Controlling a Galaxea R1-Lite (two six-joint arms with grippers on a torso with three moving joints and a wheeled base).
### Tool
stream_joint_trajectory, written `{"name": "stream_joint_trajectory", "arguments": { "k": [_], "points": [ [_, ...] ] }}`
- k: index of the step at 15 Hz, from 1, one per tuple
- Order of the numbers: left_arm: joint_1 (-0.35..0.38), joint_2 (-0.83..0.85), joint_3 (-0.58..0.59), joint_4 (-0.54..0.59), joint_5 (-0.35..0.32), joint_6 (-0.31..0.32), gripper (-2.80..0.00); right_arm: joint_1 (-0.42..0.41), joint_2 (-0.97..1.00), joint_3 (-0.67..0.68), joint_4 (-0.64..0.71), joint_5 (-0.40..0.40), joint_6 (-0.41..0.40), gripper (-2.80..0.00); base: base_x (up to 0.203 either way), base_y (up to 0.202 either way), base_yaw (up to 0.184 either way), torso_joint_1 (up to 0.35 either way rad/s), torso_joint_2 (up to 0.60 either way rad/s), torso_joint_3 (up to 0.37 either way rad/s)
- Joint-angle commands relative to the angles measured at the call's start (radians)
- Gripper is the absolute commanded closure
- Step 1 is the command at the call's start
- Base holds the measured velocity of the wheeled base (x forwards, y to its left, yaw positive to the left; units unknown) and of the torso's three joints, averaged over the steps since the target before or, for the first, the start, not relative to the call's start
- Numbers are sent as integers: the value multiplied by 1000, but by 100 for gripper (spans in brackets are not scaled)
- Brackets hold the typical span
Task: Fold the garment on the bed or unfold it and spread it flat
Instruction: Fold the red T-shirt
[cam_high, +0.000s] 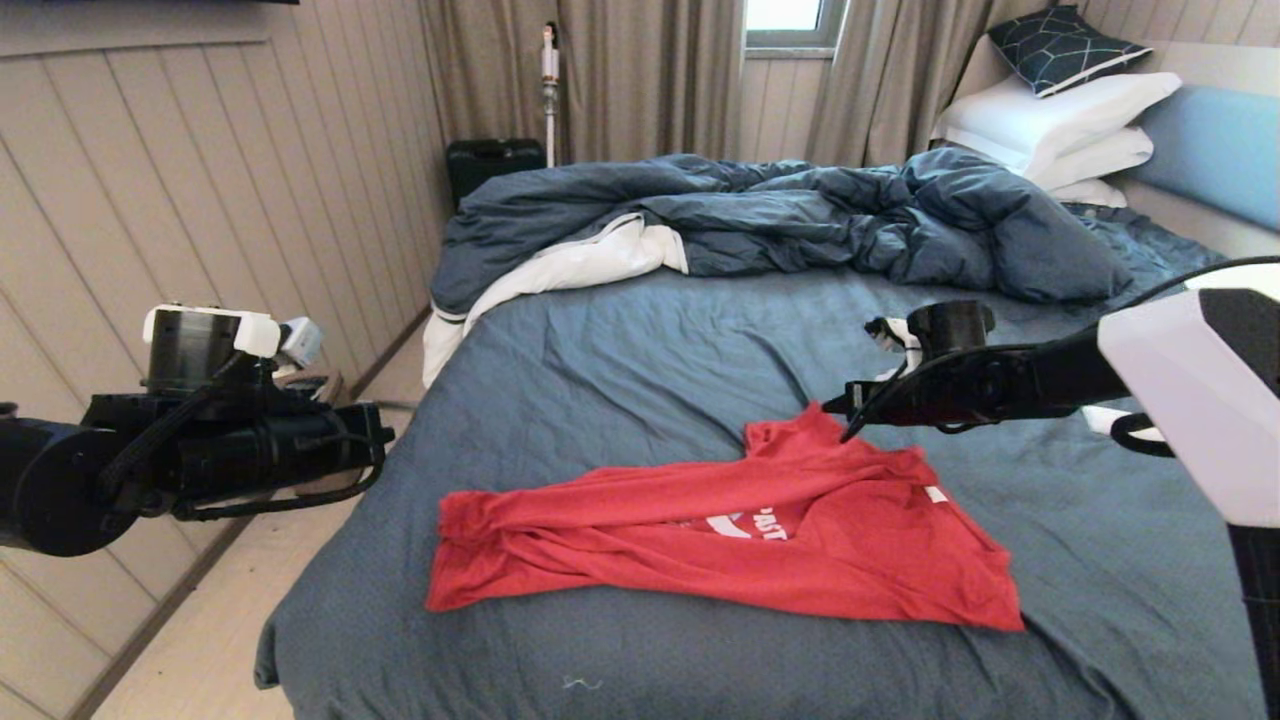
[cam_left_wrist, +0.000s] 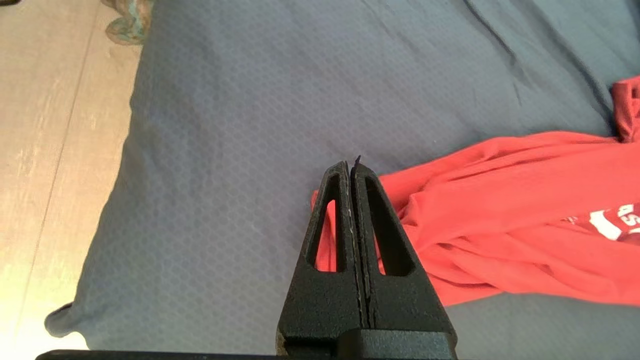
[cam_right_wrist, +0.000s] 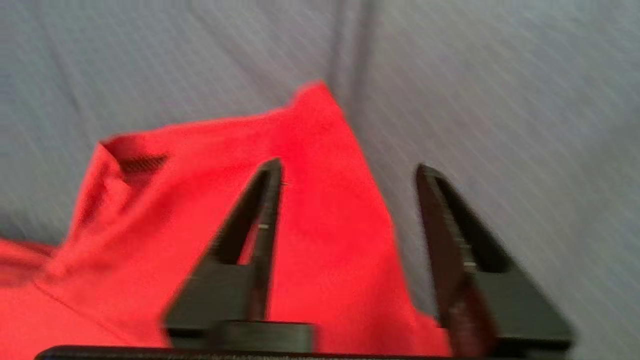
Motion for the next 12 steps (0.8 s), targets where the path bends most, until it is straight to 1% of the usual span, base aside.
{"name": "stream_joint_trajectory", "arguments": {
  "k": [1, 2, 3, 5, 10, 12],
  "points": [
    [0, 22, 13, -25, 0, 0, 0, 12, 40, -59, 18, -3, 1, -280, 0, 0, 0, 0, 0, 0],
    [-1, 26, 16, -40, 1, 2, 0, 17, 61, -92, 40, -5, 1, -280, 0, 0, 0, 0, 0, 0],
    [-1, 30, 18, -47, 0, 2, 0, 27, 80, -115, 55, -8, 2, 0, 0, 0, 0, 0, 0, 0],
    [-1, 46, 19, -48, -3, 2, 0, 31, 106, -146, 61, -31, 1, 0, 0, 0, 0, 0, 0, 0],
    [-2, 51, 19, -47, -8, -3, 0, 31, 132, -186, 74, -34, -1, 0, 0, 0, 0, 0, 0, 0],
    [-2, 59, 18, -48, -9, -3, 0, 31, 120, -179, 74, -35, 2, 0, 0, 0, 0, 0, 0, 0]
  ]
}}
